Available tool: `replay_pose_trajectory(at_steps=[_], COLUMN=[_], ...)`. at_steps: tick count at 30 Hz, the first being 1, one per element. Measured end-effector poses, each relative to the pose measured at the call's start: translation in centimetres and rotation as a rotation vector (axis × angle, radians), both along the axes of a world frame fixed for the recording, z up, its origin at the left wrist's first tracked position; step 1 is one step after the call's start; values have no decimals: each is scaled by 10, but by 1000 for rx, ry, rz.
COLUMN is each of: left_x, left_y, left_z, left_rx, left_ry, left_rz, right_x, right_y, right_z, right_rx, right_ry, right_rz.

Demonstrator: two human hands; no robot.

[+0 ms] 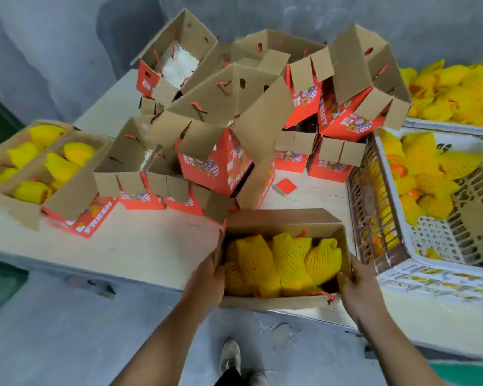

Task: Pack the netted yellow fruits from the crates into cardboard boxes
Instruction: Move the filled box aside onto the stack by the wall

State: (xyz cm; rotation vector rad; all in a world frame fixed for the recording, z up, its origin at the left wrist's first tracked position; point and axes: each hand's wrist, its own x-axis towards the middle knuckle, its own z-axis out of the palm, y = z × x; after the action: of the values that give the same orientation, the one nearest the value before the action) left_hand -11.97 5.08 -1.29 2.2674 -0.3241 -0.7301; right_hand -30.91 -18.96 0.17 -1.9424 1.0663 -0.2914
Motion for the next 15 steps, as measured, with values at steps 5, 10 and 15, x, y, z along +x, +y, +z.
replay_pose_trajectory(at_steps=[5, 10, 15], left_x=[-14, -23, -15], left_y=[44, 64, 73], left_z=[10, 12, 10], left_rx=[-63, -61, -89], left_ry=[16, 43, 61], left_rz=[134, 221, 276], right_x=[14, 26, 58], right_y=[20, 38, 59], right_z=[-5, 5, 15], right_rx=[-79, -188, -312], right_ry=[23, 33, 387], right_rz=[132, 194, 397])
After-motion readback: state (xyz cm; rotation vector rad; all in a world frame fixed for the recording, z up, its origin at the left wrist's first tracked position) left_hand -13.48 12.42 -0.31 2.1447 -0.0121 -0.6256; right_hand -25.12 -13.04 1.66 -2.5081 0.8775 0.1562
